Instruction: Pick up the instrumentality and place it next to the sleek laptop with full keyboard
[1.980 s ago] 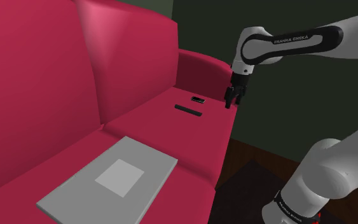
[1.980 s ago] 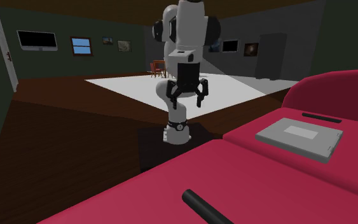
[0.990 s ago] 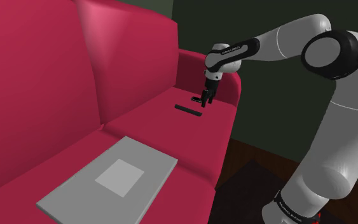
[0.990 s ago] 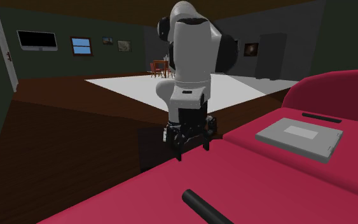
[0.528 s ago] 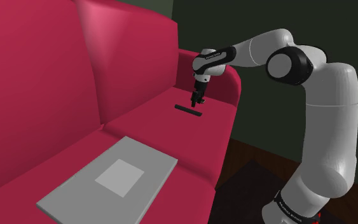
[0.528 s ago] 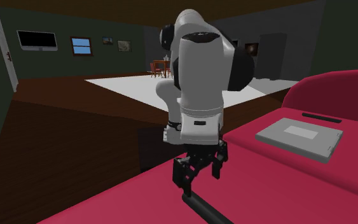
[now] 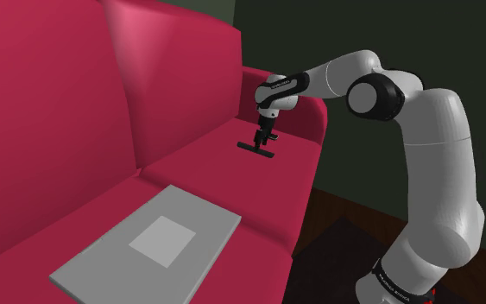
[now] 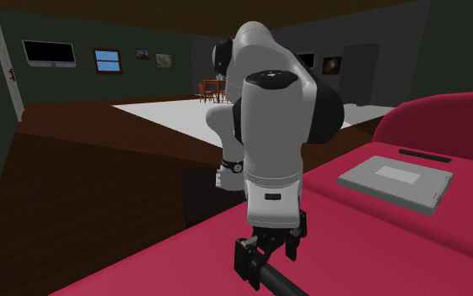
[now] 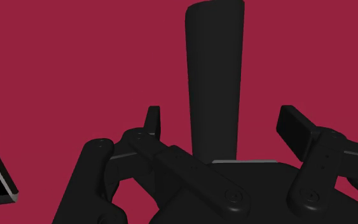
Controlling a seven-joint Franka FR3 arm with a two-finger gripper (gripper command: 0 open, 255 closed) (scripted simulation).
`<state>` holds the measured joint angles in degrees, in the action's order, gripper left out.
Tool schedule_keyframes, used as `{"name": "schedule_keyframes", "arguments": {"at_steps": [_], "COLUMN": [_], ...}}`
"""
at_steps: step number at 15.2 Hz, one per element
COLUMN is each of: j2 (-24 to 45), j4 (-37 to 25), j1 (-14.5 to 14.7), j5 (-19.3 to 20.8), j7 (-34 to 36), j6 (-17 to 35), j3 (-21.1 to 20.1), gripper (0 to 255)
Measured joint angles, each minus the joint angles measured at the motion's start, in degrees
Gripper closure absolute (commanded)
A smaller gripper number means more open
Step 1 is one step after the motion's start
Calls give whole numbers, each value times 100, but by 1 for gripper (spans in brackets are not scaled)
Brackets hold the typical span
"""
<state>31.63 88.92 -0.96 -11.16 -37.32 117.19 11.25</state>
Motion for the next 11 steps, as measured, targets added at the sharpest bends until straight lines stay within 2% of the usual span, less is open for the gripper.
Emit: {"name": "schedule_keyframes", "arguments": {"at_steps": [8, 9, 11], "j2": [82, 82, 73], "j4": [81, 81, 73], "j1": [9, 9, 4], "j5": [-24, -24, -21], "j7": [-8, -8, -7], "j6": [164, 164, 169], "j3": [-17, -17, -10], "gripper": [0, 255, 255]}}
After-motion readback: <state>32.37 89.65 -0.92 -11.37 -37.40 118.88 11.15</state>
